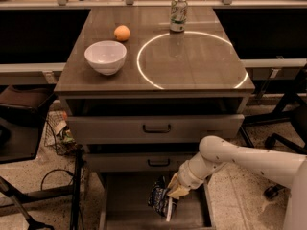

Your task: Place blue chip bag into bottom drawer

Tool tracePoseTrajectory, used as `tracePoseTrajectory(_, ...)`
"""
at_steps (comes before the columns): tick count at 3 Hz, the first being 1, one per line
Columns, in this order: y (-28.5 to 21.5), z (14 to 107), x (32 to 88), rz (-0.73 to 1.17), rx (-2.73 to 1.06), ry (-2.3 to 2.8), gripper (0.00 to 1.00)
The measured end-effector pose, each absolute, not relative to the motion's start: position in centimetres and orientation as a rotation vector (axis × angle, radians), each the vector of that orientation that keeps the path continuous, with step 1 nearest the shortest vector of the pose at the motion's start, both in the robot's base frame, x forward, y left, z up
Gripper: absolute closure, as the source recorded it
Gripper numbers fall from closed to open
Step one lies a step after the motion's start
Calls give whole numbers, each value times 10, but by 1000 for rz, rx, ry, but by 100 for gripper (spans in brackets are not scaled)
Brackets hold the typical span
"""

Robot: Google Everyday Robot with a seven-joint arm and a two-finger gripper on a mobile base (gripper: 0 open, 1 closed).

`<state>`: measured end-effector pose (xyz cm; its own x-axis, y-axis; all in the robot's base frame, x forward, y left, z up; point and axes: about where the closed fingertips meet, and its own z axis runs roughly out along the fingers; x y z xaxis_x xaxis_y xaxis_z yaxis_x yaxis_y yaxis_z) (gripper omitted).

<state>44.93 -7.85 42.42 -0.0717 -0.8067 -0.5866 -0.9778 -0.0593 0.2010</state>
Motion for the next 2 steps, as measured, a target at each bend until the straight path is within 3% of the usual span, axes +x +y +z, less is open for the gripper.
tracePoseTrajectory(2, -76, 423, 447, 857, -1920, 1929, 59)
